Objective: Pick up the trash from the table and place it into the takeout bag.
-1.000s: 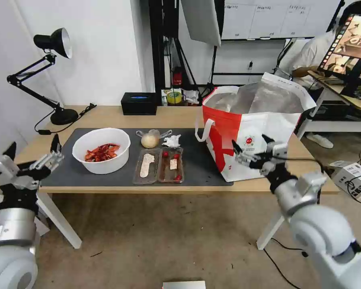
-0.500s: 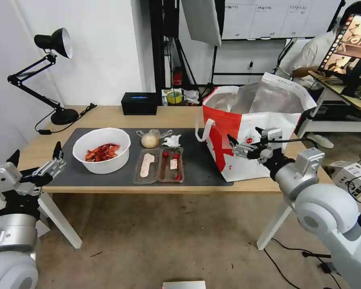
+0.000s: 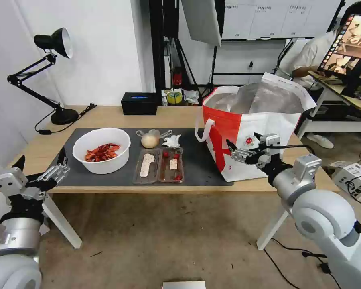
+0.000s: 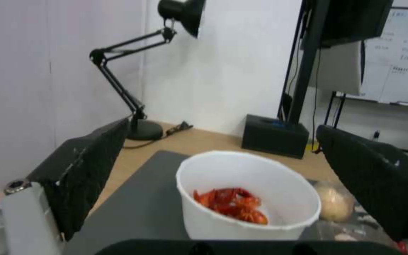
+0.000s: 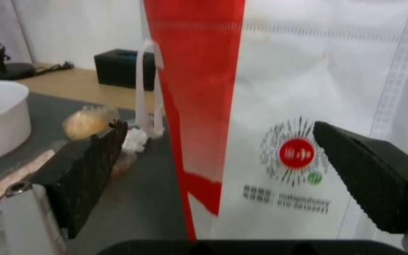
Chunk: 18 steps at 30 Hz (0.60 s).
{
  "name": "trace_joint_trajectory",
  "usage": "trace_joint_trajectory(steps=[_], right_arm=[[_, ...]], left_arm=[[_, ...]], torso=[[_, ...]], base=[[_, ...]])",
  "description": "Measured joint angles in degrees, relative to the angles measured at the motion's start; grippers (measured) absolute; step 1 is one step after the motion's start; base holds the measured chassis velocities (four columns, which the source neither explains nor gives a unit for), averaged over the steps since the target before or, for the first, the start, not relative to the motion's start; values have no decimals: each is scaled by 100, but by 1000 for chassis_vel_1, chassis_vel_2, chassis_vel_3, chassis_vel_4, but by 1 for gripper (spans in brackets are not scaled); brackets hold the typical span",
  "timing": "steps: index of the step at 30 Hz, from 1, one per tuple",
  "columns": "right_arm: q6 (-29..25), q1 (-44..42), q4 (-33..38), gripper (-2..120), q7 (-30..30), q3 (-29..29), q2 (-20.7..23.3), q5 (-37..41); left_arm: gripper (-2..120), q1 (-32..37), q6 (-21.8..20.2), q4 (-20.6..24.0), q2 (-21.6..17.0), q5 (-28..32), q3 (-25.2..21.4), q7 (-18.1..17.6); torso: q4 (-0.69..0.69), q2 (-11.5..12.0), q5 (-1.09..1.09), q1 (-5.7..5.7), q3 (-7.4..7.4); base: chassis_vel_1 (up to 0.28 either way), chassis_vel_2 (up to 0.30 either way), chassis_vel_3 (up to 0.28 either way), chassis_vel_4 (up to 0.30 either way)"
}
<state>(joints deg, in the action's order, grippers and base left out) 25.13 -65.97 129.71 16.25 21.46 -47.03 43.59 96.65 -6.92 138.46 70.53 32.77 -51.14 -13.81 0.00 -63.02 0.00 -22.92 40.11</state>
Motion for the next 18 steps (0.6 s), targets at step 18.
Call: trace_joint_trajectory(steps=[18], right_arm=[[-556, -1098, -268, 100, -320, 40, -735, -998]], left_arm=[[100, 383, 472, -620, 428, -925, 587, 618]], torso=[[0, 0, 0, 0, 0]], base=[[0, 0, 0, 0]])
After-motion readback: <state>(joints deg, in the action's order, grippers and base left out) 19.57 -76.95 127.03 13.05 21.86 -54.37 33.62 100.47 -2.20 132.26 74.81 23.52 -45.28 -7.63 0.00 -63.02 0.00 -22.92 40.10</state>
